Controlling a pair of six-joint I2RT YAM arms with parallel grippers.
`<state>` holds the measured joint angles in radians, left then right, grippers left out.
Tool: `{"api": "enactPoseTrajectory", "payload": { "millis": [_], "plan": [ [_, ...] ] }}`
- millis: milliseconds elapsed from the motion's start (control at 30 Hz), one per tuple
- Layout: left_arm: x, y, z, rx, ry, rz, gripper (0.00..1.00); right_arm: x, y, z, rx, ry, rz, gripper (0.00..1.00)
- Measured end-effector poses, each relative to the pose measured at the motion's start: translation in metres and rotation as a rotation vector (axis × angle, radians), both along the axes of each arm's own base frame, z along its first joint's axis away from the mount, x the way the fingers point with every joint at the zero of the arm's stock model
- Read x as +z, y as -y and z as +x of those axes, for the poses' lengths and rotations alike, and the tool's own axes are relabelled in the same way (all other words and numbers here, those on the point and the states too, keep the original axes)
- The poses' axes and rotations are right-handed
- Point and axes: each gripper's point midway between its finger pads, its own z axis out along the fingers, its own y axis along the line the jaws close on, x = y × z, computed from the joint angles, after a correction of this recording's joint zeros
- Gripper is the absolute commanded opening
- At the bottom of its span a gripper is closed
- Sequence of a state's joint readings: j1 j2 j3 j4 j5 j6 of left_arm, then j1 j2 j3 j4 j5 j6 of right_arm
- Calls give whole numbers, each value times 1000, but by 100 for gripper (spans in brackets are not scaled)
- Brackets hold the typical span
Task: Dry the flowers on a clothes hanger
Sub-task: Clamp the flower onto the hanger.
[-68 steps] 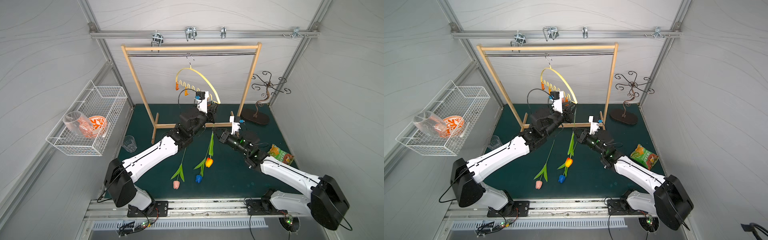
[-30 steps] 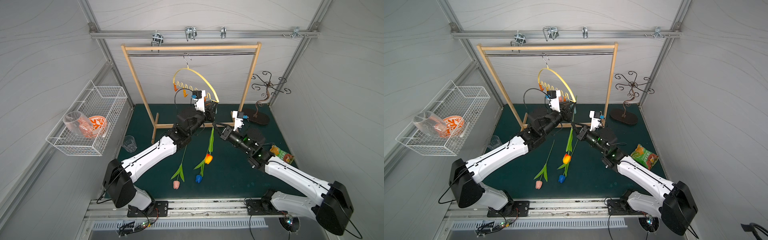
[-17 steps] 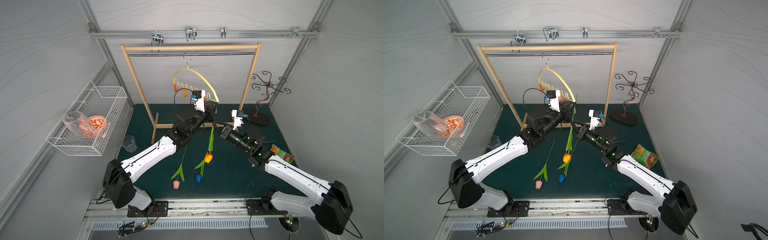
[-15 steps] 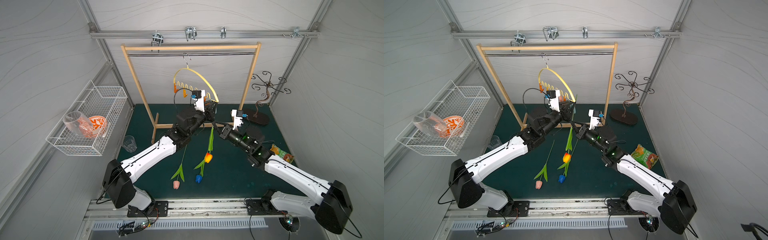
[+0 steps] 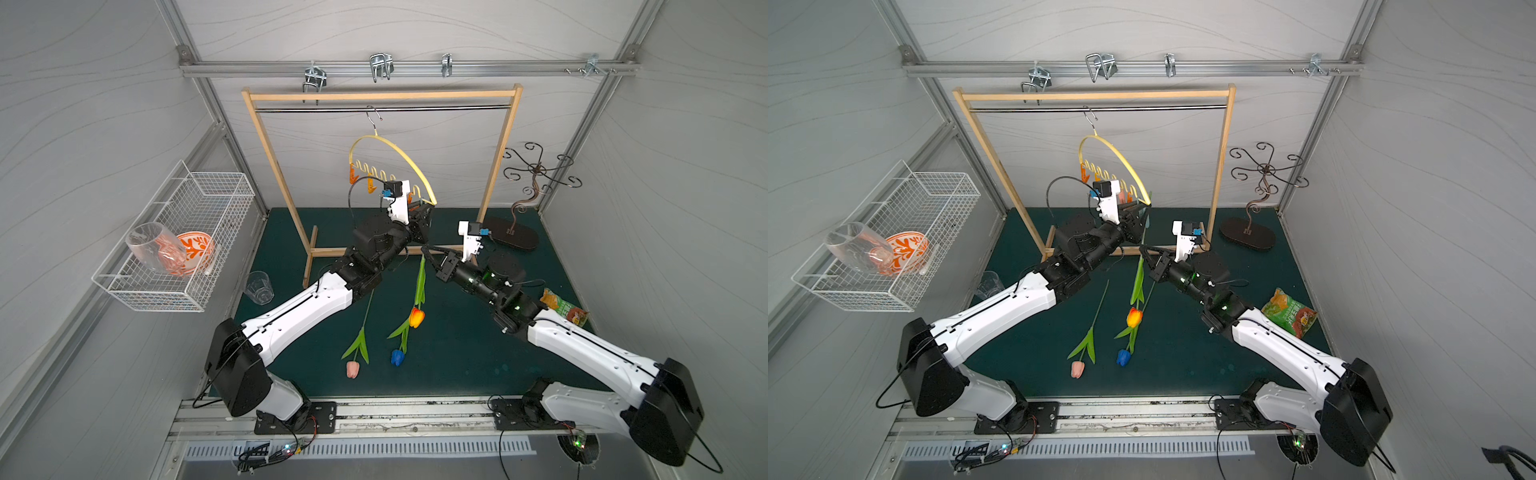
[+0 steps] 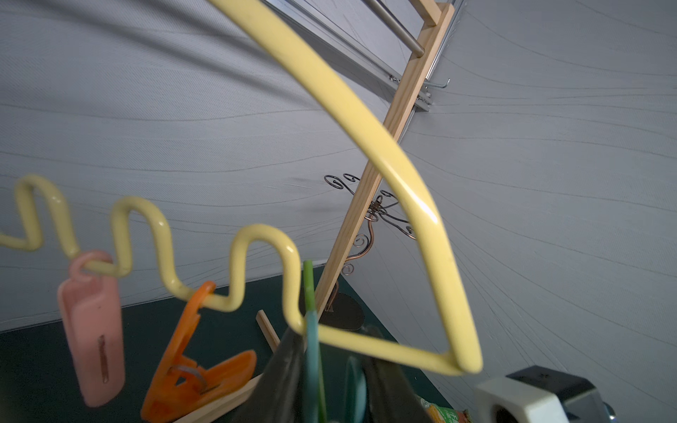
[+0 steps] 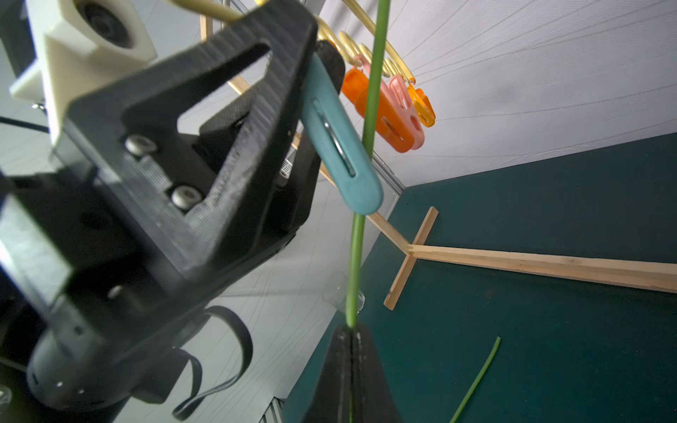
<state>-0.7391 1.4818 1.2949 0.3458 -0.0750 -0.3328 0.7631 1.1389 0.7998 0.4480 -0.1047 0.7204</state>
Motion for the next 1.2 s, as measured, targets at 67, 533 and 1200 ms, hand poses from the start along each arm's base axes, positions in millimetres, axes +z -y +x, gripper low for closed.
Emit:
{"api": "enactPoseTrajectory", "payload": {
  "millis": [67, 533, 1200],
  "plan": [
    [-2, 0, 0, 0, -4, 4, 30, -5, 1, 0, -7, 10, -33, 0],
    [-2, -1, 1, 2, -4, 4, 29, 0, 2, 0, -13, 47, -87, 0],
    [-9, -4, -1, 5, -13, 20, 66, 9, -2, -4, 0, 60, -74, 0]
  ]
}}
